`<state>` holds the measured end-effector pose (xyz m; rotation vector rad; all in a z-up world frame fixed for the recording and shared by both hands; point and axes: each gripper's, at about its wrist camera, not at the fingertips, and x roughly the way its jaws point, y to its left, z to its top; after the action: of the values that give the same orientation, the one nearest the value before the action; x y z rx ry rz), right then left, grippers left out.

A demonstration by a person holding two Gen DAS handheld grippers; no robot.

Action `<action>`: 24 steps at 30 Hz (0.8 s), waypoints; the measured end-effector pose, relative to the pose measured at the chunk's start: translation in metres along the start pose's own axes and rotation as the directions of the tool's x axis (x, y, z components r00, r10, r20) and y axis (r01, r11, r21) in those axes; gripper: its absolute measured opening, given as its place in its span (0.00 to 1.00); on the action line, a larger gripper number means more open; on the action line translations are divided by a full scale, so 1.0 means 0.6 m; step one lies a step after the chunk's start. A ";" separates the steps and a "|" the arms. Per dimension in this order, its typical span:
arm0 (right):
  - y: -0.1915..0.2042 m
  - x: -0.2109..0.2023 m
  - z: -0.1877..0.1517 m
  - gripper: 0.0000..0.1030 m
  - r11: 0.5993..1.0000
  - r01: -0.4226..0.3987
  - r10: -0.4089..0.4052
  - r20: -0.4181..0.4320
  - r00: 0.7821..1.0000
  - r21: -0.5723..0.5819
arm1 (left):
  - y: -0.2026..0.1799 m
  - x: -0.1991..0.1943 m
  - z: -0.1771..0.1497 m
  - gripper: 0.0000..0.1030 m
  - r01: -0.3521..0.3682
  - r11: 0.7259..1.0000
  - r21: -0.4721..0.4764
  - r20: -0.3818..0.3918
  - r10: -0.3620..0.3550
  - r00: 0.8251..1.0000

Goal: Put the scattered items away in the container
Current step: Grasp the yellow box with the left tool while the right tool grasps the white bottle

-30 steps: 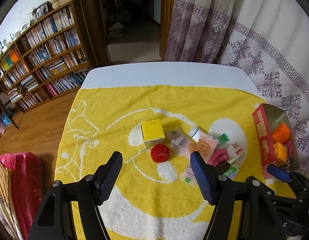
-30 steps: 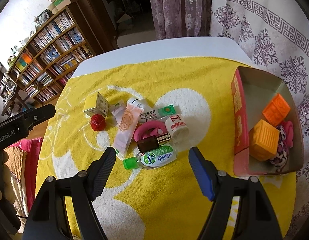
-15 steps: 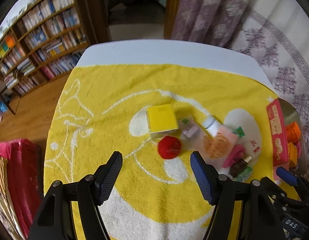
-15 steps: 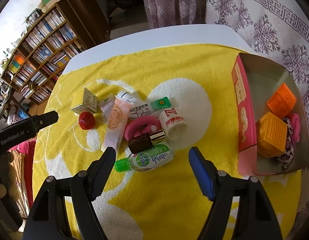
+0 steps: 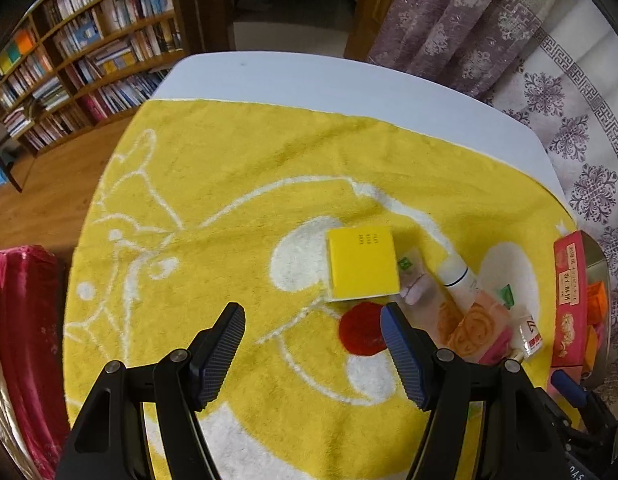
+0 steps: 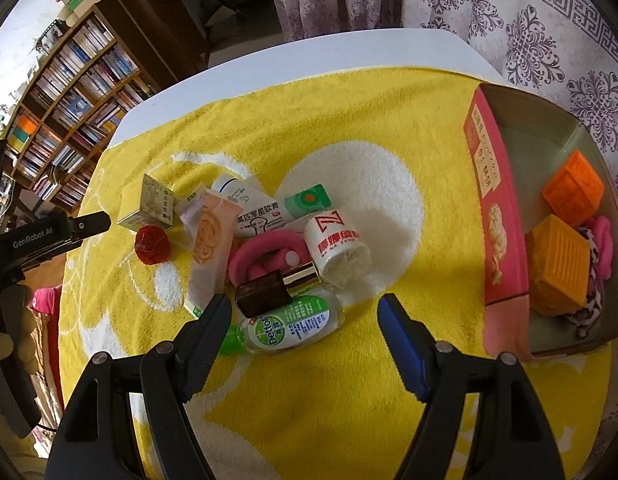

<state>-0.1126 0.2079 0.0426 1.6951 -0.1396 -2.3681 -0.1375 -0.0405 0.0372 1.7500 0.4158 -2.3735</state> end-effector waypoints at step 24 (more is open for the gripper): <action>-0.032 0.034 0.030 0.76 0.998 0.011 -0.010 -0.015 1.000 0.065 | -0.043 0.063 0.036 0.70 0.095 0.995 0.006 -0.069 -0.094 0.993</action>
<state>-0.1382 0.2206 0.0257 1.7454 -0.2087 -2.3832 -0.1759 -0.0216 0.0105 1.8597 0.5094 -2.3867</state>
